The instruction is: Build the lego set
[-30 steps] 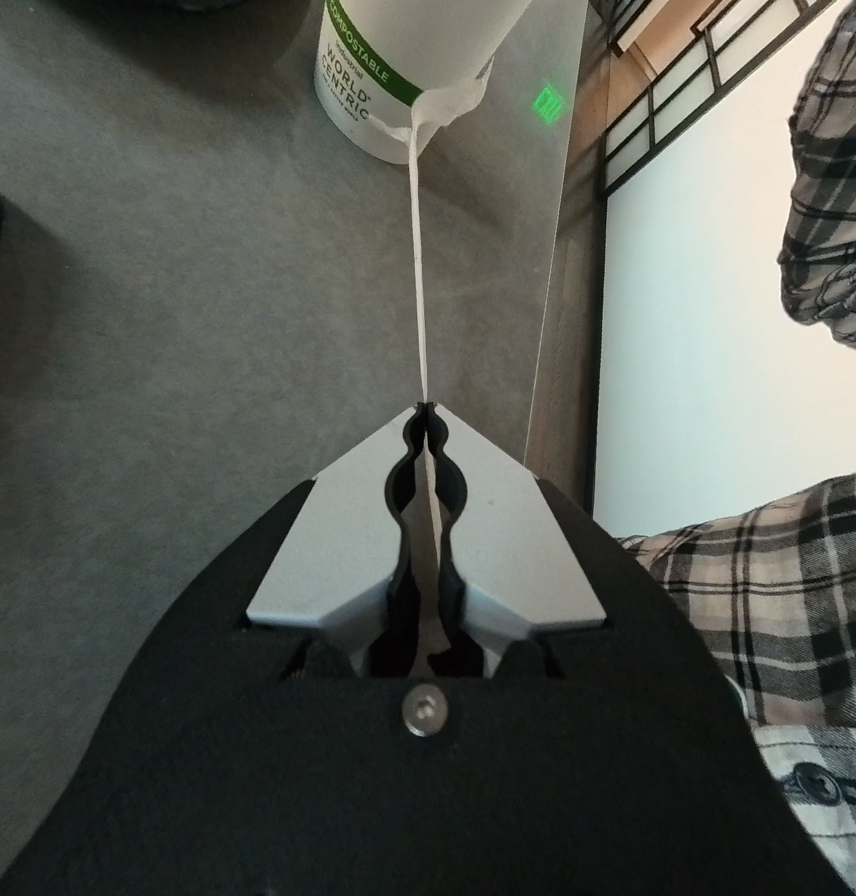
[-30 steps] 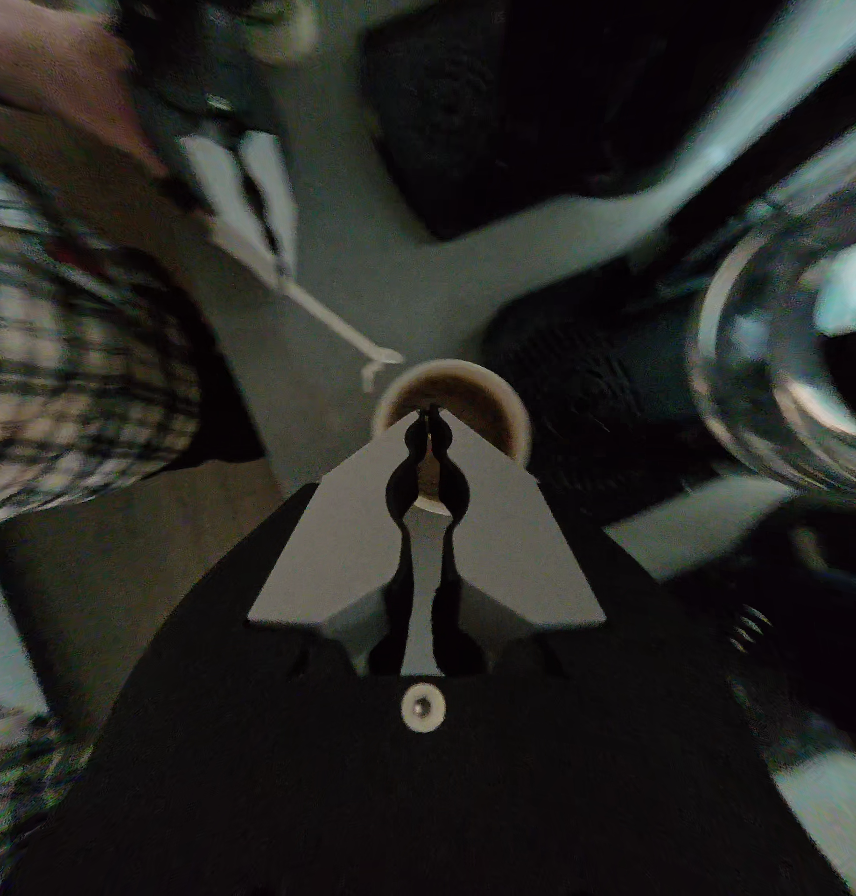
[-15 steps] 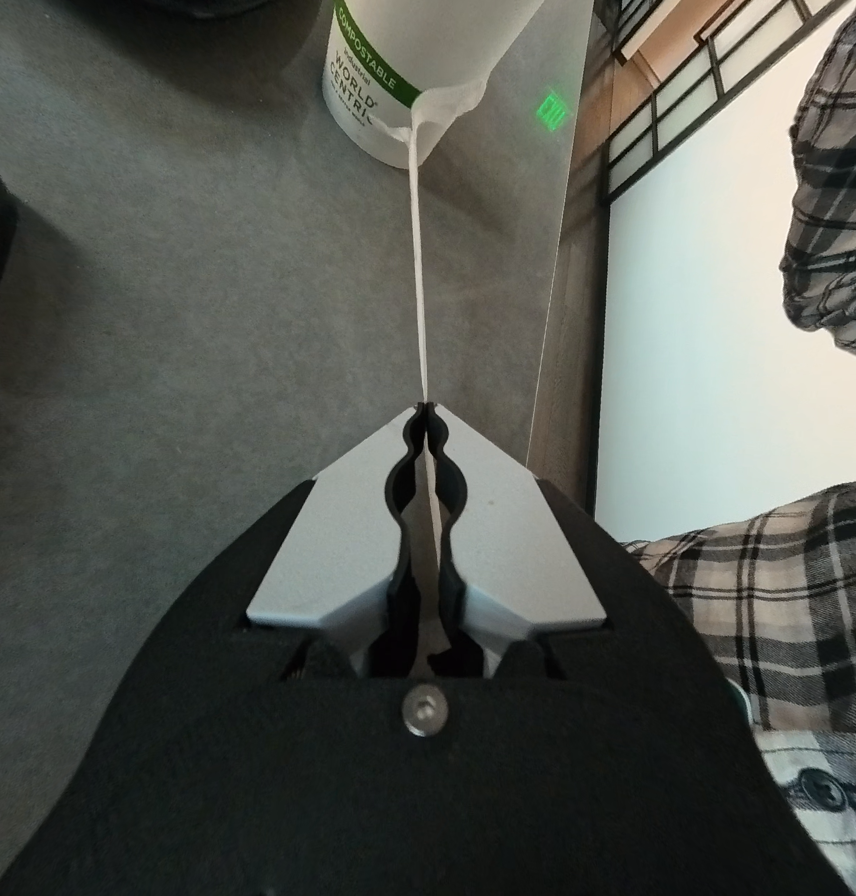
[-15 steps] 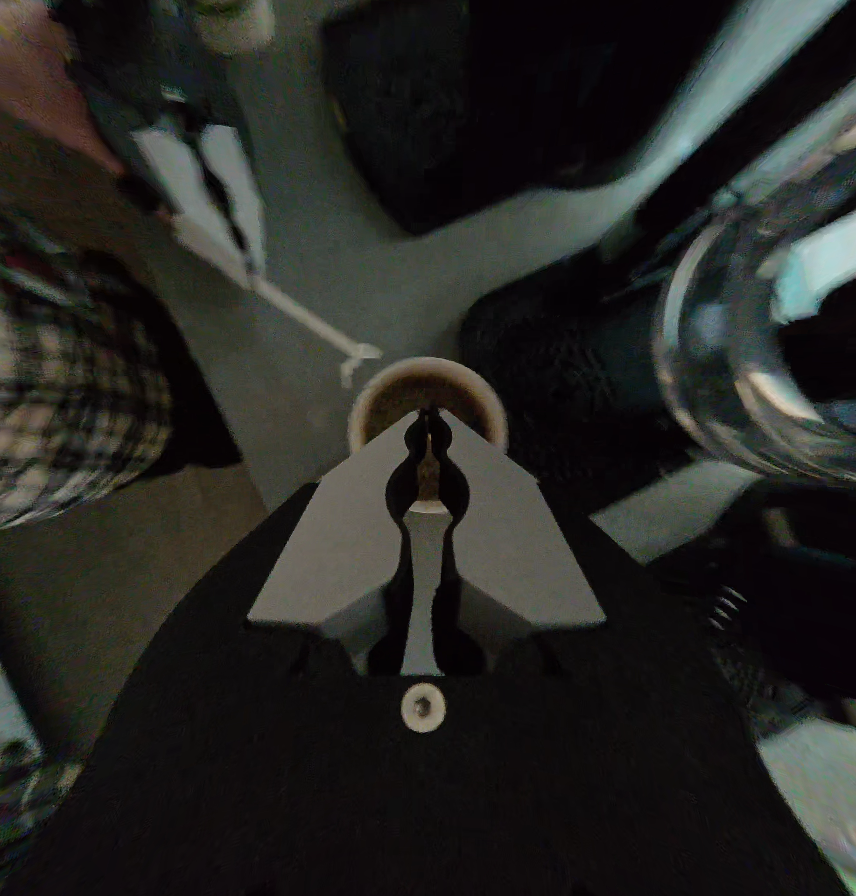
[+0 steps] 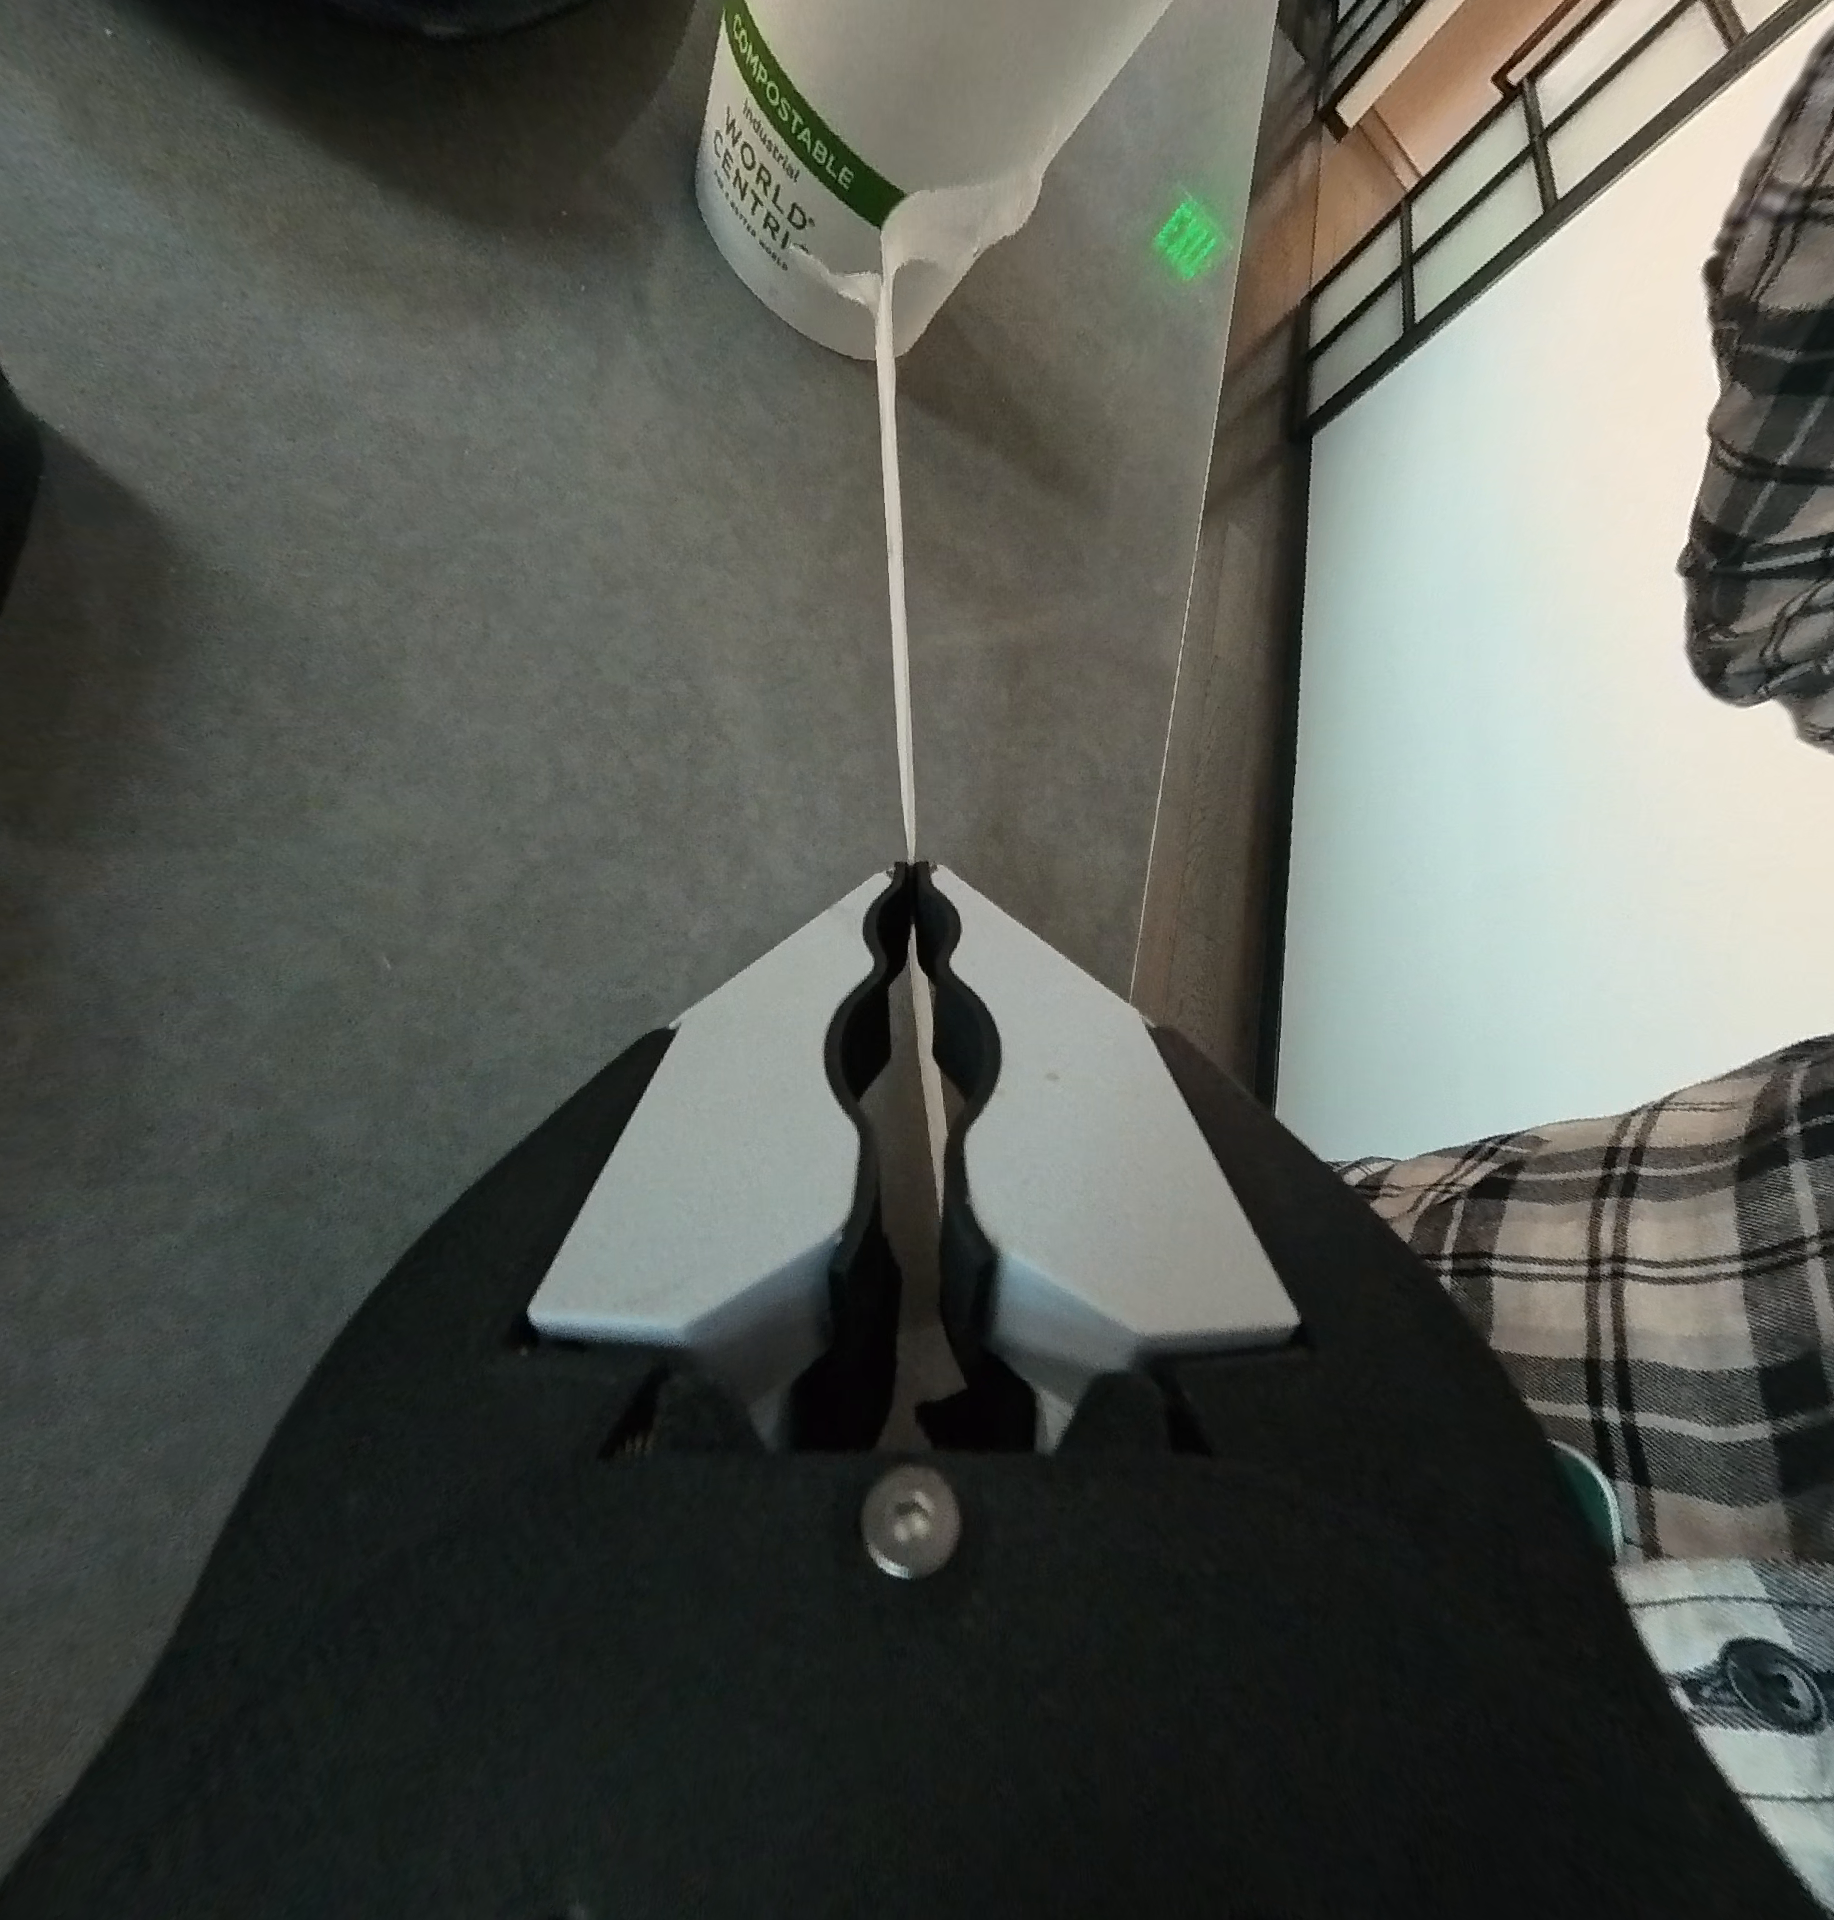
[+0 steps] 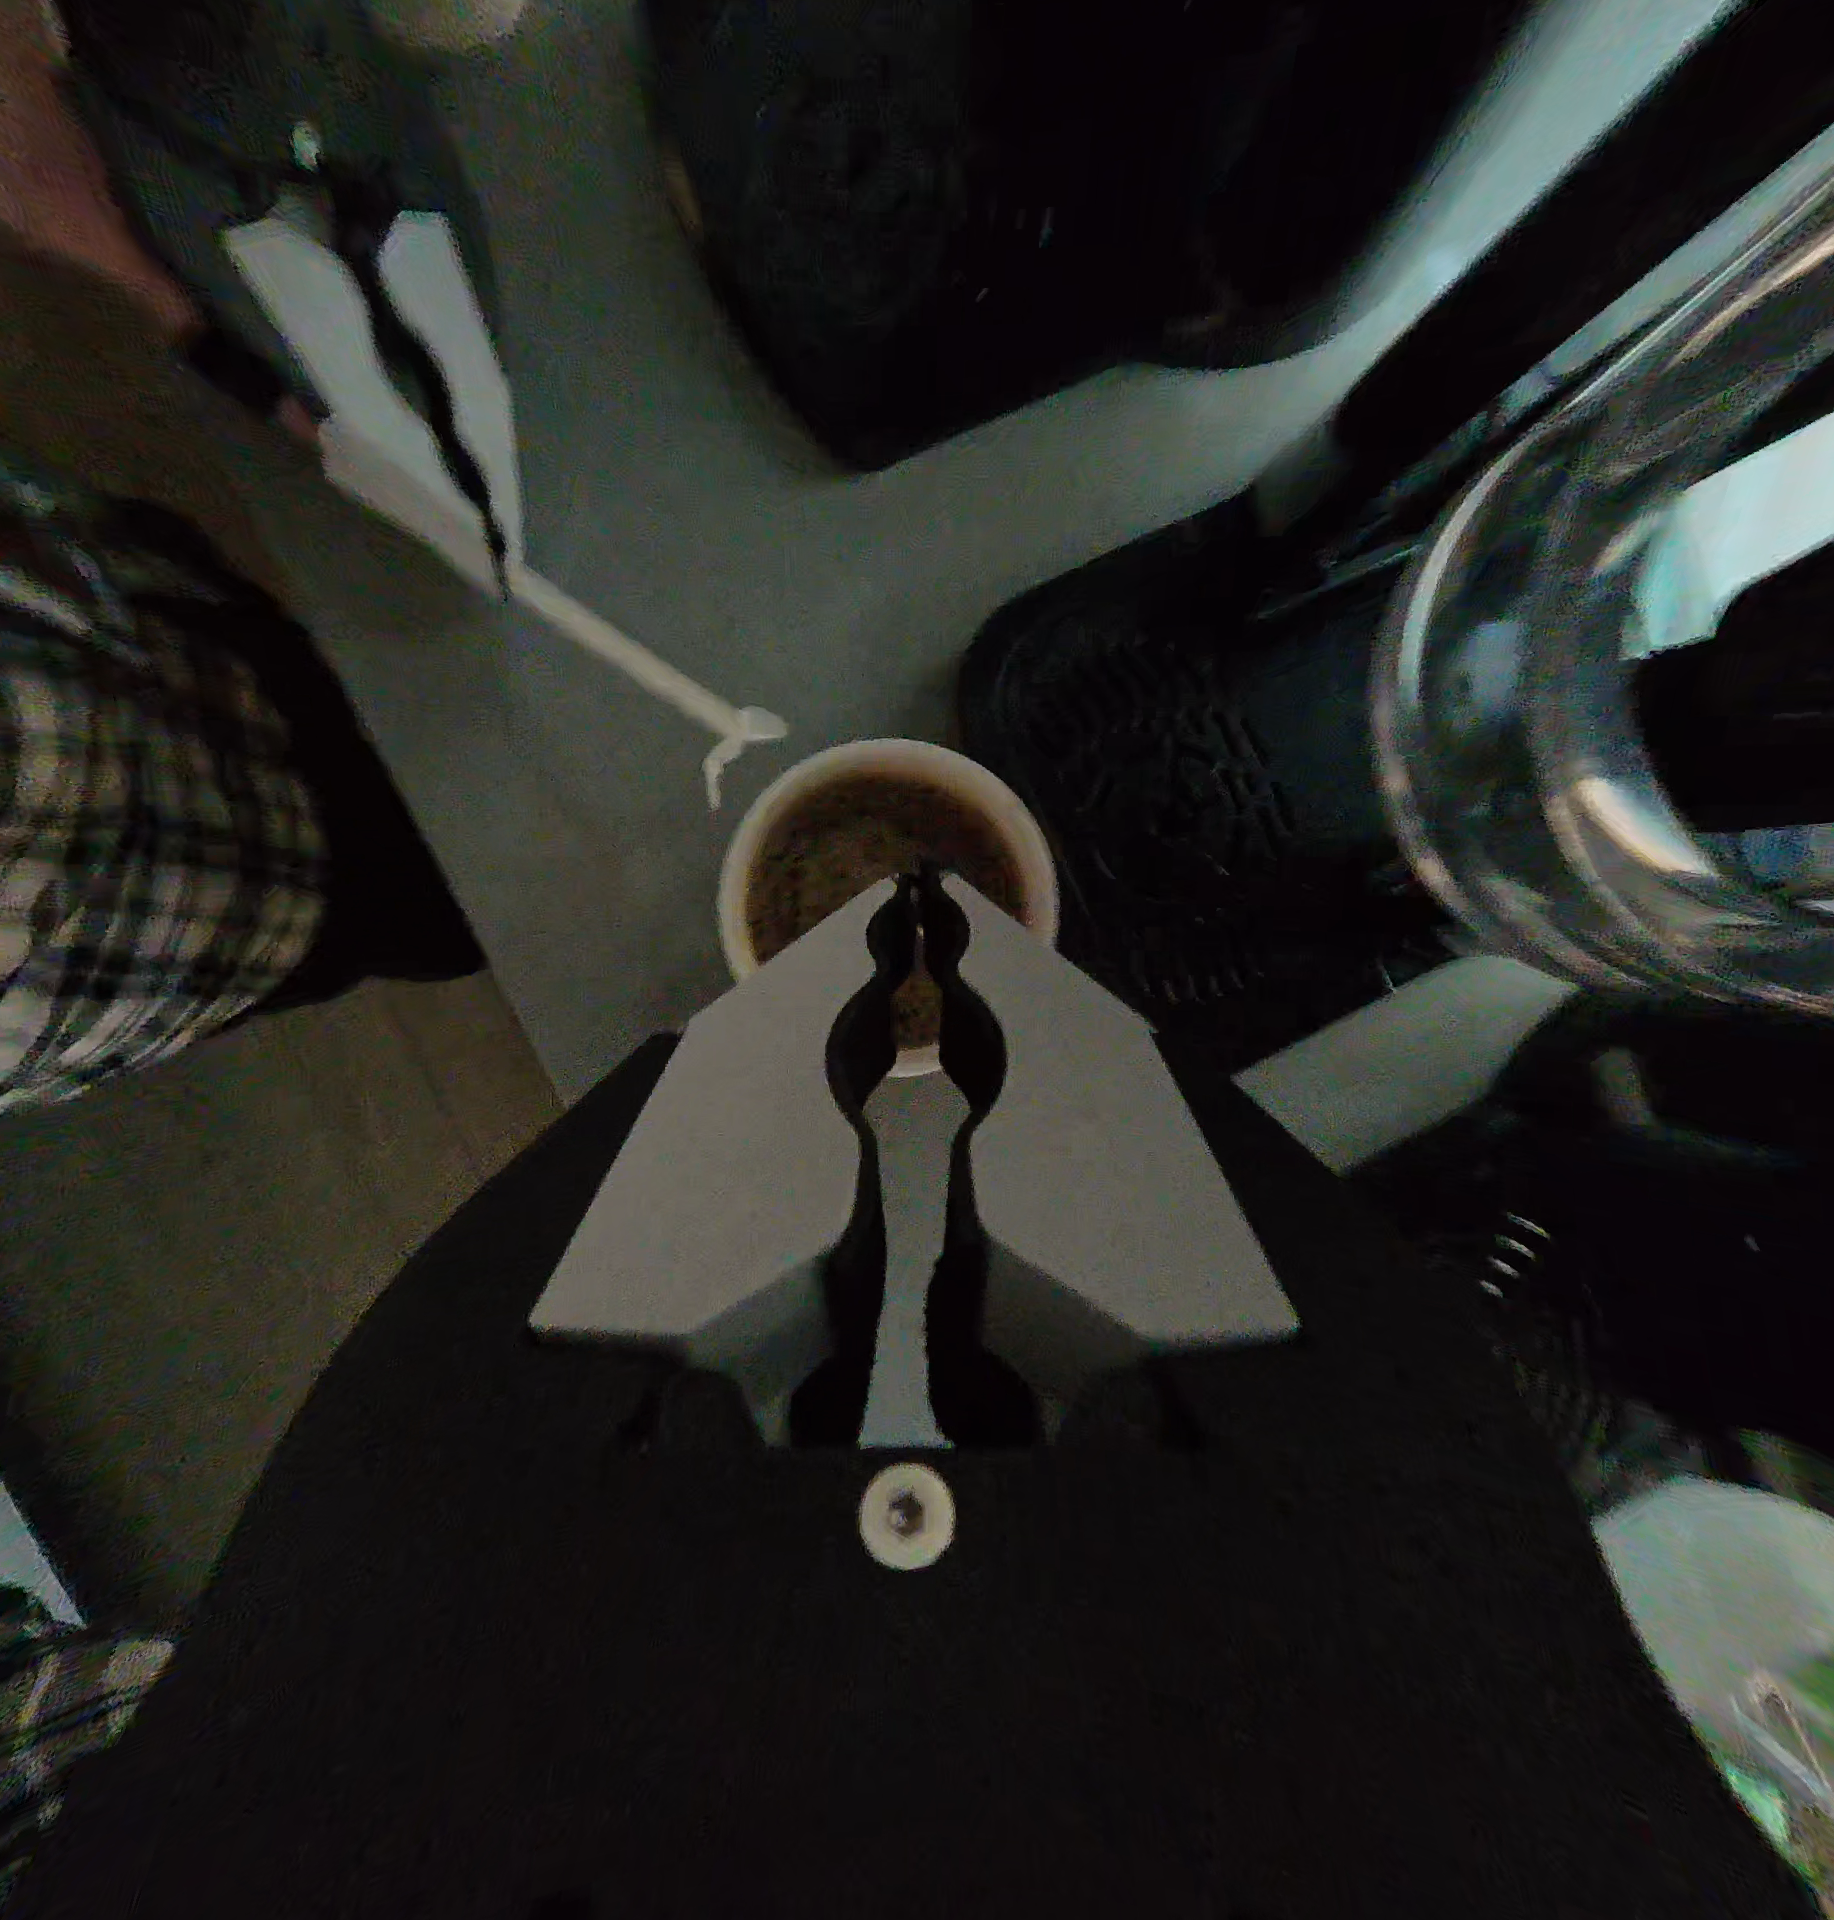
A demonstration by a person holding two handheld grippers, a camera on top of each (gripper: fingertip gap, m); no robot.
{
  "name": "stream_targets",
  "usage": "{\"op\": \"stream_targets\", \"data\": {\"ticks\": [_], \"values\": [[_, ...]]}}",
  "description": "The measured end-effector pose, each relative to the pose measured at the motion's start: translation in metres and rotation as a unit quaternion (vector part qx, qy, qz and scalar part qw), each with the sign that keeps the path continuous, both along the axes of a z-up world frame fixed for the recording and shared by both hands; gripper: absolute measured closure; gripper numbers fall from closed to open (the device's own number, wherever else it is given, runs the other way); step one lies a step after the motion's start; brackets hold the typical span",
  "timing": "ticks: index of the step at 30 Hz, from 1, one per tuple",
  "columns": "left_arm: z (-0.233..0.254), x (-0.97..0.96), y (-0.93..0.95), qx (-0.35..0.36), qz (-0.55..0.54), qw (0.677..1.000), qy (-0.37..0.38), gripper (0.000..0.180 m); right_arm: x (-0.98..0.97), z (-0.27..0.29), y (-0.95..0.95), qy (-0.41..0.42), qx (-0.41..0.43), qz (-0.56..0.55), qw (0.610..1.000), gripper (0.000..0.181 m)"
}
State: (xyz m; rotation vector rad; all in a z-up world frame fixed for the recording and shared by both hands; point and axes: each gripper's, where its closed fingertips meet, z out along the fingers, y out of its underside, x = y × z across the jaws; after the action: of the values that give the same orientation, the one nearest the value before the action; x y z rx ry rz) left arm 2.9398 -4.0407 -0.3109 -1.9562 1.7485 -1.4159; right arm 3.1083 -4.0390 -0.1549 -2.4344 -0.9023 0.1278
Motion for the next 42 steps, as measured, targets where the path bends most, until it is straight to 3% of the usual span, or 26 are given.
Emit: {"op": "stream_targets", "data": {"ticks": [3, 5, 7, 11, 14, 18, 20, 22, 26, 28, 30, 33, 37, 42], "values": [[0.000, 0.000, 0.000, 0.000, 0.000, 1.000, 0.001, 0.180, -0.035, 0.010, -0.012, 0.052, 0.010, 0.081, 0.995, 0.181], [-0.001, 0.000, 0.000, 0.000, -0.001, 1.000, 0.002, 0.180, -0.031, 0.016, 0.005, 0.045, 0.044, 0.051, 0.997, 0.181], [0.000, 0.000, 0.000, -0.001, 0.000, 1.000, 0.002, 0.180, -0.007, 0.005, 0.005, 0.015, 0.018, 0.003, 1.000, 0.181], [-0.001, 0.000, 0.000, -0.001, -0.001, 1.000, 0.003, 0.180, -0.040, 0.015, -0.009, 0.061, 0.022, 0.089, 0.994, 0.181], [-0.001, 0.000, 0.000, -0.001, -0.001, 1.000, 0.004, 0.180, -0.008, 0.010, 0.009, 0.012, 0.026, 0.006, 1.000, 0.181], [0.000, 0.000, 0.000, 0.000, 0.001, 1.000, 0.001, 0.180, -0.034, 0.011, -0.009, 0.053, 0.014, 0.080, 0.995, 0.181], [-0.001, -0.001, 0.000, 0.000, 0.000, 1.000, 0.002, 0.180, -0.027, 0.014, 0.007, 0.036, 0.039, 0.046, 0.998, 0.181], [0.000, -0.001, 0.000, 0.000, 0.001, 1.000, 0.002, 0.180, -0.005, 0.001, 0.004, 0.006, 0.005, 0.007, 1.000, 0.181], [-0.001, -0.001, 0.000, 0.000, 0.000, 1.000, 0.002, 0.180, -0.038, 0.013, -0.007, 0.052, 0.021, 0.085, 0.995, 0.181], [-0.001, -0.001, 0.000, 0.000, 0.000, 1.000, 0.003, 0.180, -0.023, 0.017, 0.016, 0.030, 0.057, 0.025, 0.998, 0.181], [0.000, -0.001, 0.001, 0.001, 0.002, 1.000, 0.001, 0.180, -0.001, 0.003, 0.009, 0.003, 0.012, -0.011, 1.000, 0.181], [0.000, -0.001, 0.001, 0.001, 0.002, 1.000, 0.001, 0.180, -0.031, 0.010, -0.008, 0.045, 0.009, 0.072, 0.996, 0.181], [-0.001, -0.001, 0.000, 0.001, 0.001, 1.000, 0.002, 0.180, -0.008, 0.006, 0.011, 0.003, 0.019, 0.001, 1.000, 0.181], [-0.001, -0.001, 0.000, 0.001, 0.000, 1.000, 0.003, 0.180, -0.042, 0.017, -0.004, 0.063, 0.028, 0.083, 0.994, 0.181]]}}
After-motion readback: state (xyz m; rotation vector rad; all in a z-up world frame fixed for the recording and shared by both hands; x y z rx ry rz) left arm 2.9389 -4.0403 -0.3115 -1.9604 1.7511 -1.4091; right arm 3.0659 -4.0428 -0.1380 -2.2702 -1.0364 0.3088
